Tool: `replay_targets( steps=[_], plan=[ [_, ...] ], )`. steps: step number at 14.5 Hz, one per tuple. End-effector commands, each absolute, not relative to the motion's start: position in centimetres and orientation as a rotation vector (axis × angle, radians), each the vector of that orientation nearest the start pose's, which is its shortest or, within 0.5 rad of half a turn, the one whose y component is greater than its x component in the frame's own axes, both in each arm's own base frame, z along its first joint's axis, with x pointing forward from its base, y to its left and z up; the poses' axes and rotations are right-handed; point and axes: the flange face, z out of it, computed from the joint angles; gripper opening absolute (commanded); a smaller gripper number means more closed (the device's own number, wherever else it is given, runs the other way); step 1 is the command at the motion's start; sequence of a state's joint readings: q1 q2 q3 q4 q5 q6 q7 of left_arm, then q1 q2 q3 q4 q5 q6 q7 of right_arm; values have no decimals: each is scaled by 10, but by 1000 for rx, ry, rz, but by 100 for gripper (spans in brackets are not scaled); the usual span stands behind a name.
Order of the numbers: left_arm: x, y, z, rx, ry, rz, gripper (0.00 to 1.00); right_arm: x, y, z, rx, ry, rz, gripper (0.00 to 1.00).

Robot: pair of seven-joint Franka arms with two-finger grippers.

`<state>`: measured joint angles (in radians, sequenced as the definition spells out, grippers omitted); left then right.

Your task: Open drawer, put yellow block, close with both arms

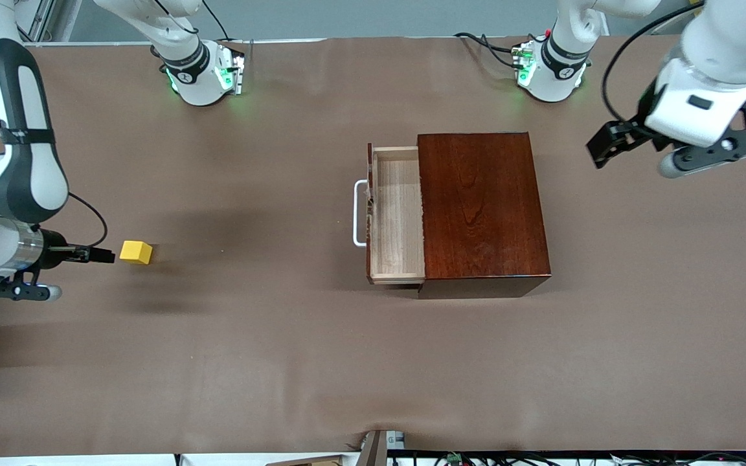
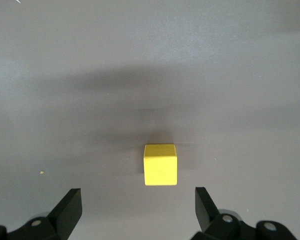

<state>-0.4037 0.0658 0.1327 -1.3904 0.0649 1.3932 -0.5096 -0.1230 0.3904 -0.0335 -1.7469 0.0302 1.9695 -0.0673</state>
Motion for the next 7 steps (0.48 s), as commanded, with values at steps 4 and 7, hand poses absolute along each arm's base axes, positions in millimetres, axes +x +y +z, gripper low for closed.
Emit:
replay_targets(
  steps=[4,7],
  plan=[
    [520,-89,650,-3052,-368,58,100,599,-97,280,-3110,164,208,100],
    [522,-56,649,-3058,-342,70,100,593,-100,267,-3111,172,196,100]
  ],
)
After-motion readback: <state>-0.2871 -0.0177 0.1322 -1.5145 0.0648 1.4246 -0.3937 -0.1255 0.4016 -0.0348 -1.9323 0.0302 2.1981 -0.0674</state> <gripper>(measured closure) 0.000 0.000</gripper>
